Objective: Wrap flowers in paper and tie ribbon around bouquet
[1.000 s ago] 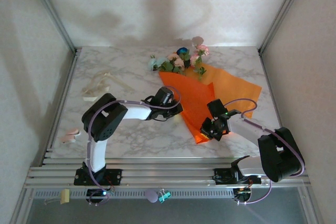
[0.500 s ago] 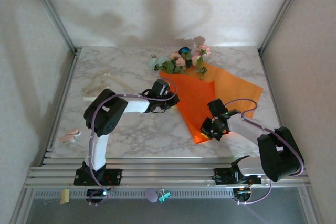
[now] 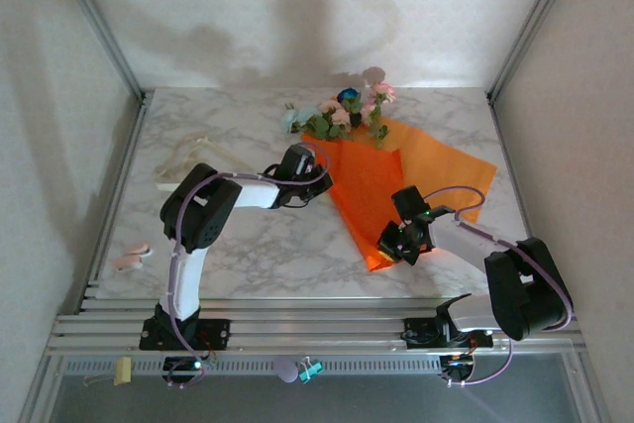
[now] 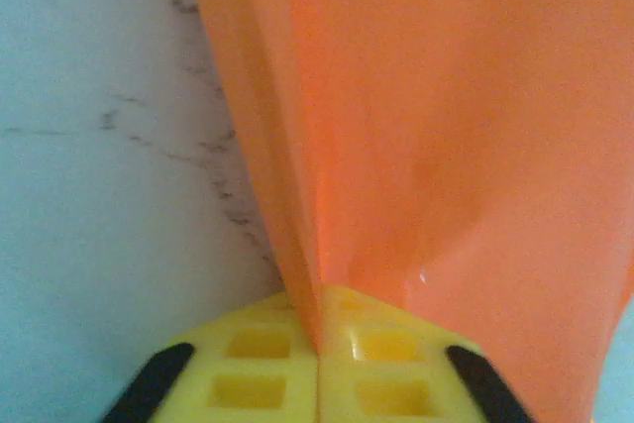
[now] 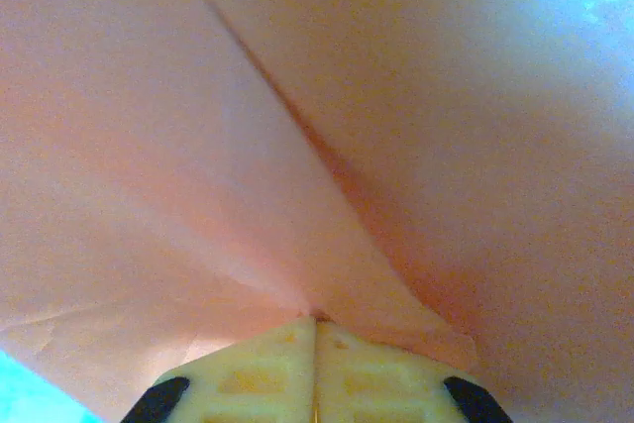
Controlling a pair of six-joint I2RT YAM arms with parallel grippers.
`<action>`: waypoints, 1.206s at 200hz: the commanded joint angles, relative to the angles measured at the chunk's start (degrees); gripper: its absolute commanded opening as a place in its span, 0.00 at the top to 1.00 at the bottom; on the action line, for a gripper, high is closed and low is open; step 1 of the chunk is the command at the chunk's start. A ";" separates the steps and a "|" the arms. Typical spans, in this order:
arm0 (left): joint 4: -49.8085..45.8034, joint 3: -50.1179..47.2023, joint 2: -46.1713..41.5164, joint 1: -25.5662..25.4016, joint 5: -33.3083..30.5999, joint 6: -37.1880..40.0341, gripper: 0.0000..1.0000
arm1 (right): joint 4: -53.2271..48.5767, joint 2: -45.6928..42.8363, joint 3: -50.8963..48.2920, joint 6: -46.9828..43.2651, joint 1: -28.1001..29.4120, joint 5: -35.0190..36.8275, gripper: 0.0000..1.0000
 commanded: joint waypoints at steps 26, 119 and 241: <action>2.72 2.42 2.23 2.76 -1.58 0.28 0.74 | -4.62 3.26 -1.93 -1.18 -0.69 2.84 0.91; 7.83 6.12 6.55 6.52 0.60 -1.96 0.81 | -4.79 4.14 -1.48 -1.70 -0.93 2.47 0.92; 7.84 15.88 12.65 11.20 3.01 -3.25 0.86 | -4.79 5.06 -0.95 -2.12 -1.15 1.95 0.92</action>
